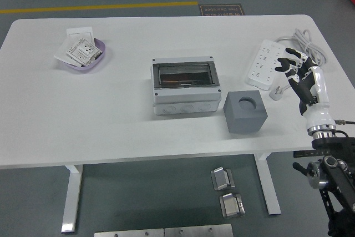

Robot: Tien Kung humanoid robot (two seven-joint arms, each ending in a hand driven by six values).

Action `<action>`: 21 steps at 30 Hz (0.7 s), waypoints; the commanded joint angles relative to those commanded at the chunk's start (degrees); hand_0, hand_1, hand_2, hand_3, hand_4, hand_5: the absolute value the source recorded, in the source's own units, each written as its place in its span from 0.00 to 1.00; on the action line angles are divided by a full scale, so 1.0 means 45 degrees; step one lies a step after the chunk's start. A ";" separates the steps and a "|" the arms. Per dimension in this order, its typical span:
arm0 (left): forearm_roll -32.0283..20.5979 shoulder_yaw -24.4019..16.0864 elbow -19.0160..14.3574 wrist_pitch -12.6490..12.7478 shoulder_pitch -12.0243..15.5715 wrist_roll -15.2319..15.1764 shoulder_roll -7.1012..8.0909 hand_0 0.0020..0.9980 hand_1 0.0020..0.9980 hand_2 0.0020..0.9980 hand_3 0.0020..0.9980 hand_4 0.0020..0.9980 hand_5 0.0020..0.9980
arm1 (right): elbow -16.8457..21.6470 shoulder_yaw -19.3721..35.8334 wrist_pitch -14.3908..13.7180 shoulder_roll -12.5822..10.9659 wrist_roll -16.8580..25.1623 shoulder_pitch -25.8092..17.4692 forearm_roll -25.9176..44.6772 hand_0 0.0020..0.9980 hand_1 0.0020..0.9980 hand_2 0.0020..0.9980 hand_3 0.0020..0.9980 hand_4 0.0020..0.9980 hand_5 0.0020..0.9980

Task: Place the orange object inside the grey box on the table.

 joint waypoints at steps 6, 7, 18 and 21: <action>-0.0030 -0.0012 0.0000 -0.0020 -0.0038 -0.0068 0.0102 0.68 0.68 0.59 0.66 0.67 0.44 | 0.0048 -0.0086 0.0004 -0.0068 -0.0009 -0.0018 -0.0012 0.69 0.54 0.62 0.72 0.95 0.52; -0.0067 0.0004 0.0000 -0.0026 -0.0049 -0.0076 0.0130 0.68 0.68 0.59 0.66 0.67 0.44 | 0.0037 -0.0089 0.0005 -0.0086 -0.0014 -0.0021 -0.0010 0.69 0.54 0.62 0.72 0.95 0.52; -0.0538 0.0185 0.0000 -0.0054 -0.0075 -0.0206 0.0145 0.68 0.68 0.59 0.66 0.65 0.41 | 0.0012 -0.0058 -0.0021 -0.0109 -0.0085 0.0084 -0.0214 0.68 0.54 0.62 0.72 0.94 0.51; -0.0772 0.0270 0.0000 -0.0055 -0.0067 -0.0254 0.0137 0.68 0.68 0.59 0.66 0.65 0.41 | 0.0037 0.0039 -0.0033 -0.0098 -0.0107 0.0146 -0.0293 0.68 0.54 0.62 0.72 0.94 0.51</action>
